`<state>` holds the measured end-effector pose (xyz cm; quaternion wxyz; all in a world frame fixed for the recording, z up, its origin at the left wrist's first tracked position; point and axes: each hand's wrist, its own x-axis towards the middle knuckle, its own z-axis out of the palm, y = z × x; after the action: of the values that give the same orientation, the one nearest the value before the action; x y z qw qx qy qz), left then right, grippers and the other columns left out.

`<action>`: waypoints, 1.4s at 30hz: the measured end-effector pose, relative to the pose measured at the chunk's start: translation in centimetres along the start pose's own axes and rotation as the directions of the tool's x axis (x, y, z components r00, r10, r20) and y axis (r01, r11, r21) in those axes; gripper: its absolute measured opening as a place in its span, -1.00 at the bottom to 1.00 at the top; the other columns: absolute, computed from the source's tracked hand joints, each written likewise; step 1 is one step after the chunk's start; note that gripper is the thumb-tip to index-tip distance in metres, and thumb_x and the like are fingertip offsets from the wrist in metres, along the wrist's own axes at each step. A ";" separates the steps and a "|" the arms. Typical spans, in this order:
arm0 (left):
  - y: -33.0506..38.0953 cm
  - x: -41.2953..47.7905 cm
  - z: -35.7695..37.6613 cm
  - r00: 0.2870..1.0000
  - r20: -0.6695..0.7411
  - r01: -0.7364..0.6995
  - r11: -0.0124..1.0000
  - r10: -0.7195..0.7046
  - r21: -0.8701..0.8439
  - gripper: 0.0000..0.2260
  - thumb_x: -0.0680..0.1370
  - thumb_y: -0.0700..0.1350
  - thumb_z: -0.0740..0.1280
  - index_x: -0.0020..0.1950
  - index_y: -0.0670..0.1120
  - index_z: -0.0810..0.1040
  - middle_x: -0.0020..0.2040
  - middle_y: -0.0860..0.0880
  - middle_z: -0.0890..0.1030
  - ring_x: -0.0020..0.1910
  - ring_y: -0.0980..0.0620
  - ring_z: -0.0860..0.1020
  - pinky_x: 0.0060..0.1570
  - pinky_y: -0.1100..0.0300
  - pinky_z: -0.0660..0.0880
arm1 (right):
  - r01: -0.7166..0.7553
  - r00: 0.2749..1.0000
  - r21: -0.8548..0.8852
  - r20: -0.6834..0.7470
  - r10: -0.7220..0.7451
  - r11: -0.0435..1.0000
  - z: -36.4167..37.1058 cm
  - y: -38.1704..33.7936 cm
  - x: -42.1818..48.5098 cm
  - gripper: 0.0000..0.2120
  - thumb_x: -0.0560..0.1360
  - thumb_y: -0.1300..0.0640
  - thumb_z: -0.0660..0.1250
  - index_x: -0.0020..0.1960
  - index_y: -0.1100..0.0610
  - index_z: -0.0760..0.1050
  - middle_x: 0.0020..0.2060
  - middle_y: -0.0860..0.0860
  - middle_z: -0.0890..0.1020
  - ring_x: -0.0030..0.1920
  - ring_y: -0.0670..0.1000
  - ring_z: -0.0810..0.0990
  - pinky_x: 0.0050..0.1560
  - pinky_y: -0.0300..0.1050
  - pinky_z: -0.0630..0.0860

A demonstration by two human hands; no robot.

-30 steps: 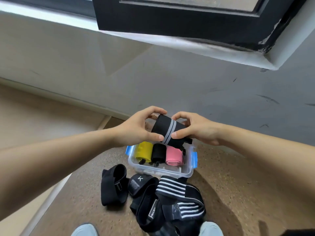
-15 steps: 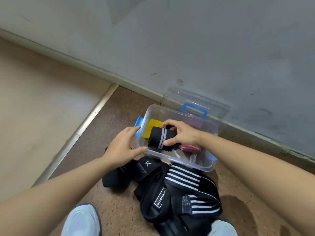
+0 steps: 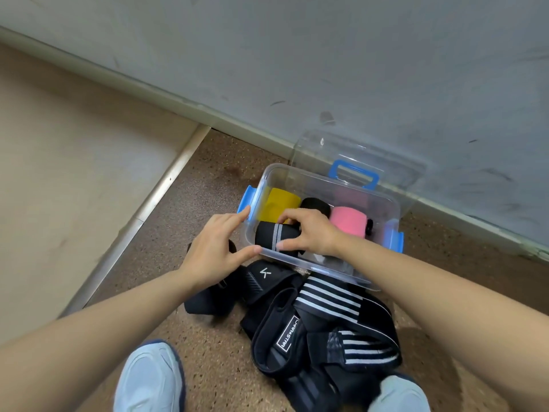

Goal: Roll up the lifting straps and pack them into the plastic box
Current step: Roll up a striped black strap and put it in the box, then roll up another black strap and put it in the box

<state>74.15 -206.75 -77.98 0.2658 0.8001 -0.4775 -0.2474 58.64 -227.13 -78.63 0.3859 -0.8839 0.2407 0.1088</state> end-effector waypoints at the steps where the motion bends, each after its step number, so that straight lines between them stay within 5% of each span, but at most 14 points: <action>1: 0.0 -0.1 0.0 1.000 -0.002 0.005 1.000 -0.005 0.001 -0.15 0.42 0.47 0.27 0.61 0.07 0.29 0.38 0.10 0.53 0.37 0.08 0.39 0.24 -0.11 0.54 | 0.013 1.000 -0.009 0.020 -0.012 1.000 -0.5 -0.1 0.0 -0.57 0.43 -0.11 0.55 0.25 0.00 0.60 0.13 0.00 0.67 0.20 0.03 0.60 0.23 0.03 0.51; 4: 0.1 -0.2 0.1 1.000 -0.001 0.017 1.000 -0.017 -0.004 -0.17 0.43 0.44 0.26 0.62 0.10 0.26 0.36 0.09 0.53 0.34 0.09 0.41 0.25 -0.09 0.53 | 0.093 0.993 -0.126 0.079 -0.083 0.988 -2.1 -0.1 -0.3 -0.63 0.54 0.00 0.47 0.33 -0.02 0.60 0.22 -0.06 0.67 0.25 -0.05 0.59 0.30 -0.08 0.47; 9: 0.1 -0.2 0.1 1.000 0.001 0.022 1.000 -0.022 -0.011 -0.17 0.43 0.46 0.26 0.62 0.11 0.27 0.29 0.11 0.55 0.28 0.09 0.44 0.23 -0.07 0.53 | 0.112 0.993 -0.243 0.057 -0.102 0.964 -1.2 0.3 -0.1 -0.59 0.47 0.05 0.54 0.30 -0.09 0.62 0.02 -0.02 0.65 0.07 0.07 0.59 0.12 0.06 0.51; 12: 0.0 -0.4 0.2 1.000 0.002 0.028 0.999 -0.028 -0.034 -0.19 0.44 0.45 0.29 0.63 0.16 0.24 0.27 0.15 0.54 0.27 0.09 0.46 0.23 -0.08 0.53 | 0.064 0.998 -0.309 0.034 -0.056 0.949 0.0 0.3 0.5 -0.59 0.49 0.04 0.52 0.32 -0.13 0.60 0.02 -0.07 0.63 0.11 0.08 0.59 0.03 -0.05 0.44; 15: 0.3 -0.7 0.2 0.999 -0.015 0.043 0.998 -0.043 -0.042 -0.23 0.46 0.38 0.34 0.62 0.18 0.22 0.30 0.15 0.54 0.27 0.08 0.49 0.20 -0.06 0.54 | 0.019 0.999 -0.239 0.035 -0.011 0.971 -0.3 0.4 1.1 -0.63 0.50 0.06 0.52 0.29 -0.11 0.62 0.09 -0.05 0.69 0.12 0.04 0.63 -0.01 -0.20 0.35; 18: 0.9 -1.1 0.2 0.996 -0.077 0.045 0.997 -0.040 0.065 -0.32 0.51 0.31 0.37 0.59 0.20 0.27 0.26 0.11 0.55 0.23 0.07 0.52 0.07 -0.04 0.56 | 0.030 0.999 -0.201 0.035 -0.023 0.979 -1.7 -0.2 -0.5 -0.63 0.52 0.09 0.49 0.32 -0.05 0.61 0.12 -0.01 0.68 0.00 -0.03 0.63 0.04 -0.15 0.49; 24: 4.0 -4.1 2.1 0.956 -0.274 -0.054 0.980 0.106 0.191 -0.64 0.54 0.02 0.47 0.30 0.03 0.51 0.08 0.02 0.51 -0.10 -0.03 0.60 -0.29 0.06 0.52 | 0.083 0.973 -0.029 -0.214 -0.088 0.996 -4.1 -2.5 -8.7 -0.87 0.52 0.13 0.47 0.07 0.04 0.70 -0.15 -0.10 0.69 -0.19 -0.09 0.64 -0.08 -0.18 0.58; 28: 6.0 -7.2 4.9 0.979 -0.033 -0.194 0.967 0.202 0.165 -0.79 0.57 0.10 0.40 0.17 0.09 0.54 0.02 0.13 0.53 -0.03 0.06 0.60 -0.21 0.02 0.56 | 0.108 0.983 -0.097 -0.140 -0.121 0.989 -3.0 -2.9 -14.2 -0.90 0.52 0.10 0.48 0.02 0.07 0.70 -0.20 -0.08 0.69 -0.22 -0.07 0.62 -0.12 -0.14 0.54; 34: 6.9 -10.6 9.0 0.926 0.377 -0.125 0.944 0.000 0.306 -0.55 0.54 0.29 0.34 0.36 0.14 0.47 0.19 0.11 0.64 0.25 0.01 0.57 0.14 0.07 0.50 | -0.024 0.987 -0.240 0.150 0.062 0.970 1.9 -0.2 -19.0 -0.72 0.52 -0.06 0.46 0.19 0.02 0.63 -0.04 -0.07 0.67 -0.07 -0.04 0.60 0.05 0.02 0.56; 38: 6.3 -12.2 10.3 0.913 0.378 0.021 0.944 -0.152 0.330 -0.48 0.57 0.18 0.37 0.50 0.16 0.34 0.18 0.08 0.66 0.23 -0.09 0.61 0.15 0.03 0.50 | -0.043 0.972 -0.258 0.212 0.100 0.965 6.7 1.6 -19.4 -0.47 0.52 -0.10 0.46 0.43 0.03 0.47 0.28 -0.02 0.58 0.27 0.05 0.52 0.29 0.02 0.47; 42: 6.1 -13.1 9.9 0.923 0.338 0.085 0.956 -0.182 0.282 -0.54 0.61 0.09 0.35 0.50 0.17 0.37 0.15 0.09 0.65 0.21 -0.07 0.60 0.14 0.04 0.50 | 0.156 0.954 -0.518 0.300 0.008 0.841 10.1 2.4 -18.9 -0.33 0.55 -0.09 0.40 0.58 0.01 0.23 0.30 0.01 0.51 0.27 0.11 0.44 0.29 0.01 0.40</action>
<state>58.31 -199.37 -79.35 0.0480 0.7999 -0.4905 -0.3423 41.11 -214.71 -79.82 0.1589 -0.9392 0.1066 0.2850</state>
